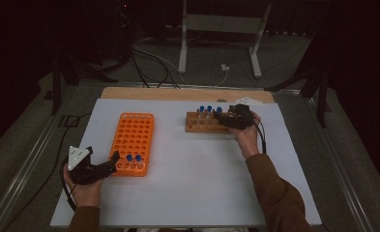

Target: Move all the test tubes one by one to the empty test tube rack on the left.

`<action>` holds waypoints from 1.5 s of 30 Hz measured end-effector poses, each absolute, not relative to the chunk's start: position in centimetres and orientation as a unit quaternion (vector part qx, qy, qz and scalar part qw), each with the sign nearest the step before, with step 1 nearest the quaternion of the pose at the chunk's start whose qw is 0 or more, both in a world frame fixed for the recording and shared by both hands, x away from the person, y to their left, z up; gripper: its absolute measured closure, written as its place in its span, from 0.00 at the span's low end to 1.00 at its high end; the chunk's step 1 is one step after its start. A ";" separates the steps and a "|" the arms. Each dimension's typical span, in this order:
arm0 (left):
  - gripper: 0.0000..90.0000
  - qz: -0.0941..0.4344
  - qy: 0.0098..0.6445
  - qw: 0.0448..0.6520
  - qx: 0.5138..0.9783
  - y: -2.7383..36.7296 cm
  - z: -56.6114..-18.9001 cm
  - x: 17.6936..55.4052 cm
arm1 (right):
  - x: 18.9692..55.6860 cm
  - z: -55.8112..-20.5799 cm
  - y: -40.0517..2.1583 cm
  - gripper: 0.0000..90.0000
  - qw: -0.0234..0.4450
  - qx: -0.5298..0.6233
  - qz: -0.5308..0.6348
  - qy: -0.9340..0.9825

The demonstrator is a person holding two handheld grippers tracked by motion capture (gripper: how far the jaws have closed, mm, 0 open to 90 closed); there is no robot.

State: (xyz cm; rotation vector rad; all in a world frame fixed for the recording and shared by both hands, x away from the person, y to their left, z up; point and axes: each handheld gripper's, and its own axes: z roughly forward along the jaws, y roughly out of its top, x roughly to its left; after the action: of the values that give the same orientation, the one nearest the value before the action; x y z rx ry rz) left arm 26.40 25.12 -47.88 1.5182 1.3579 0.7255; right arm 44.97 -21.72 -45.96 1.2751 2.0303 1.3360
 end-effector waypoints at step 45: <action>0.01 0.294 0.546 0.462 0.634 24.6 -48.0 26.5 | 44.3 -45.9 -19.7 0.86 0.243 0.431 0.468 0.732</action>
State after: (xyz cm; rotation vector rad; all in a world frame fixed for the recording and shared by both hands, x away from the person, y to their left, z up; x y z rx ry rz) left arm 26.48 24.62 -48.05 1.5606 1.3426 0.7226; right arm 44.32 -19.74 -45.90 1.1783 2.0007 1.2797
